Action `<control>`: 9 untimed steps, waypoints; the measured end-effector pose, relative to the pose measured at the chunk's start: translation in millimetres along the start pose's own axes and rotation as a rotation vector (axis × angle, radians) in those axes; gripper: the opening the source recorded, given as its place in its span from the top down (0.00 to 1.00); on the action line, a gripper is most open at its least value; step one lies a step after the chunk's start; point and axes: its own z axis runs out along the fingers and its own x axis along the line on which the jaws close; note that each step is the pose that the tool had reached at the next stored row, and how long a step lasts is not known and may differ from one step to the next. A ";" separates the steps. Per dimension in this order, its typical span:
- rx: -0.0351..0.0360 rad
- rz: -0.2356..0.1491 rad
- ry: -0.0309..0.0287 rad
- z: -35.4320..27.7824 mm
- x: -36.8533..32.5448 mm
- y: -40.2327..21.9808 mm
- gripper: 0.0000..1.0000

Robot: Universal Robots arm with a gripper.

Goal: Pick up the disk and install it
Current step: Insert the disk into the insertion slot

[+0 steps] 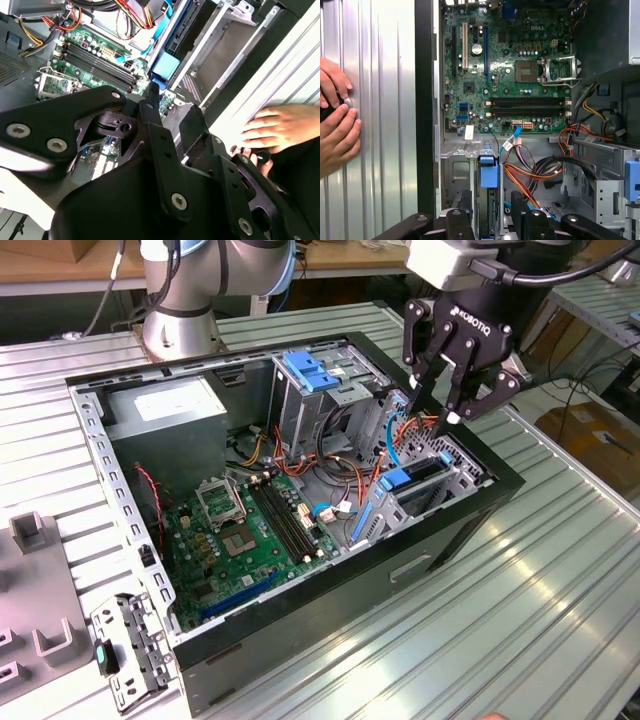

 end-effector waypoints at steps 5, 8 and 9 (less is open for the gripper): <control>0.0002 -0.011 0.0000 16.6 0.6 0.1 0.82; 0.0003 -0.014 0.0001 22.5 0.8 0.2 0.89; 0.0003 -0.015 0.0000 25.0 0.9 0.2 0.89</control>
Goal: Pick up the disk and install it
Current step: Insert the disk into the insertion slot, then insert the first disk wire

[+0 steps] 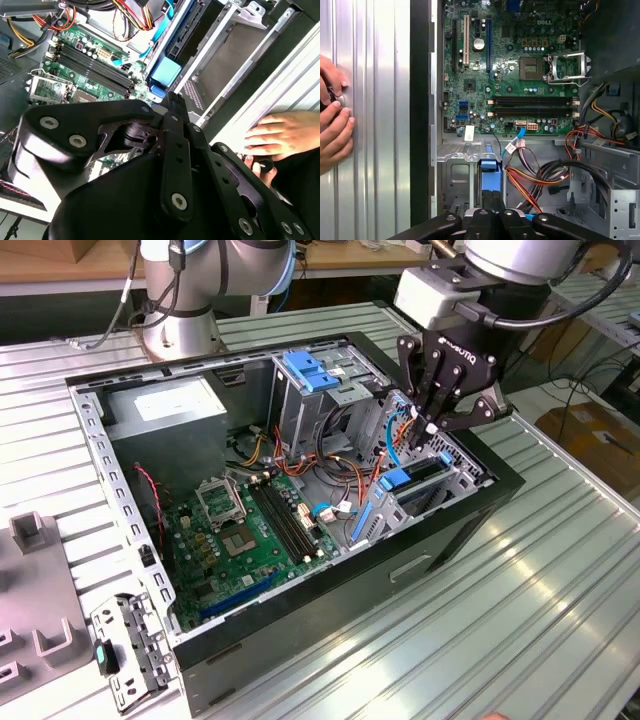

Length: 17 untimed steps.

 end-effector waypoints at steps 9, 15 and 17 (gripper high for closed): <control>0.0001 -0.005 0.0000 13.4 0.7 0.1 0.89; 0.0002 -0.006 -0.0001 13.5 0.8 0.1 0.89; 0.0001 -0.006 -0.0001 13.5 0.7 0.1 0.89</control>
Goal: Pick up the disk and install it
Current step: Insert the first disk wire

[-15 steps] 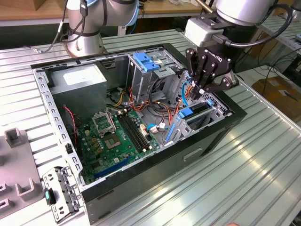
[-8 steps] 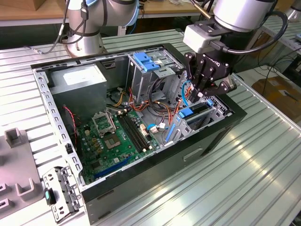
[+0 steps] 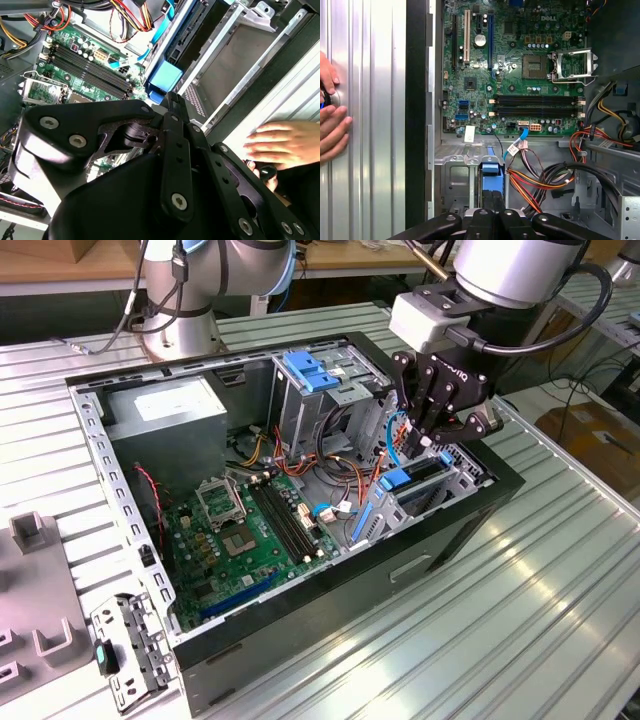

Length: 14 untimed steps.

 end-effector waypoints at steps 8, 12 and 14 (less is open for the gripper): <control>-0.0001 0.000 0.0000 0.5 0.1 -12.7 0.89; -0.0005 -0.001 -0.0001 2.7 0.2 -30.6 0.89; -0.0005 -0.005 0.0001 2.8 0.2 -32.8 0.89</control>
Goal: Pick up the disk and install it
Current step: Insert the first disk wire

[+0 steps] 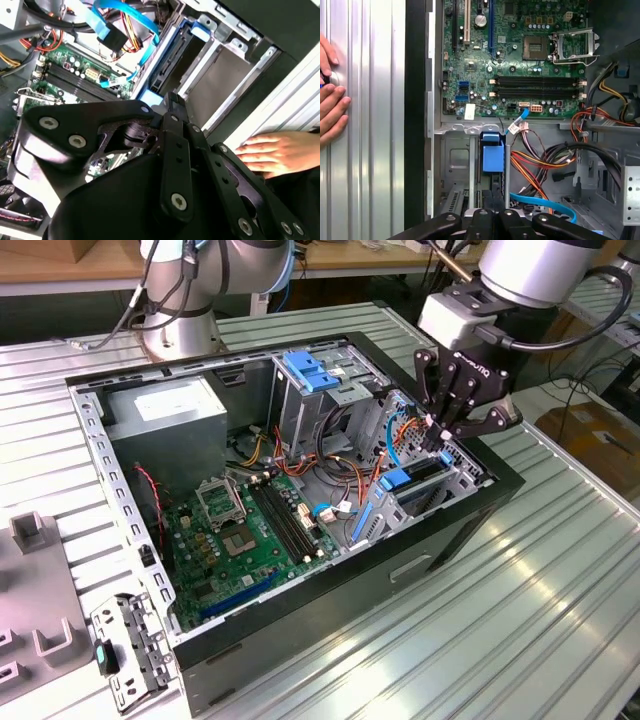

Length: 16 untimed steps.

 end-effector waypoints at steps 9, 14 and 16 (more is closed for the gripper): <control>0.0014 -0.050 -0.0008 -6.6 0.2 -0.2 0.89; -0.0073 -0.052 -0.0008 -6.5 -0.2 -23.4 0.89; -0.0102 -0.053 -0.0011 -6.3 -0.2 -33.7 0.89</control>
